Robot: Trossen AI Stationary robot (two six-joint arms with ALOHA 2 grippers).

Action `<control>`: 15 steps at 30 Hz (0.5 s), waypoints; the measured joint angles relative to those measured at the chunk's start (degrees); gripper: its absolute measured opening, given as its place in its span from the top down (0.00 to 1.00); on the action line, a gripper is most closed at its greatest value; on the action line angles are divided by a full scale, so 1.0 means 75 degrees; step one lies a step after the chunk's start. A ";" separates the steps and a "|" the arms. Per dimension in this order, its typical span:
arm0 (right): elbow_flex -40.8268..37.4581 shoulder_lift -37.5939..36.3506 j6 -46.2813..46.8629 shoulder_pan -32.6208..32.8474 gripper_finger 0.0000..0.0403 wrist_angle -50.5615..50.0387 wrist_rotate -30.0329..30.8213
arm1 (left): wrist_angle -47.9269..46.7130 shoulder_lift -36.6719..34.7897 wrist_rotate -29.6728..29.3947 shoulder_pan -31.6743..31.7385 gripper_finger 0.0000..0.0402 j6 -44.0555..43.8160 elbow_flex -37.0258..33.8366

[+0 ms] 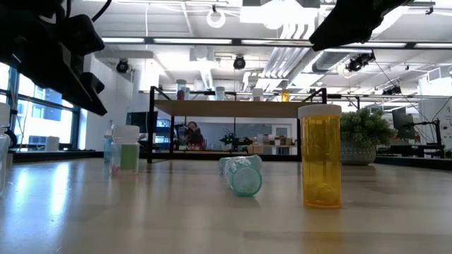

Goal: Pick and place medicine bottles onto shelf by color
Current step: Put the top transparent pill bottle on the shelf aligned with the other transparent pill bottle

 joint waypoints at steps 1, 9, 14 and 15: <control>0.0000 0.0000 0.0000 0.0000 0.51 0.0000 0.0000 | 0.0034 0.0111 -0.0147 -0.0062 0.44 0.0046 0.0000; 0.0003 0.0000 0.0000 0.0000 0.51 -0.0002 -0.0011 | 0.0750 0.1096 -0.0929 -0.0694 0.45 0.0056 0.0000; 0.0003 0.0000 0.0000 0.0000 0.51 -0.0003 -0.0015 | 0.1059 0.1774 -0.1098 -0.0942 0.45 -0.0067 0.0000; 0.0006 0.0000 0.0000 0.0000 0.51 -0.0003 -0.0015 | 0.1098 0.1911 -0.1166 -0.0953 0.45 -0.0102 0.0000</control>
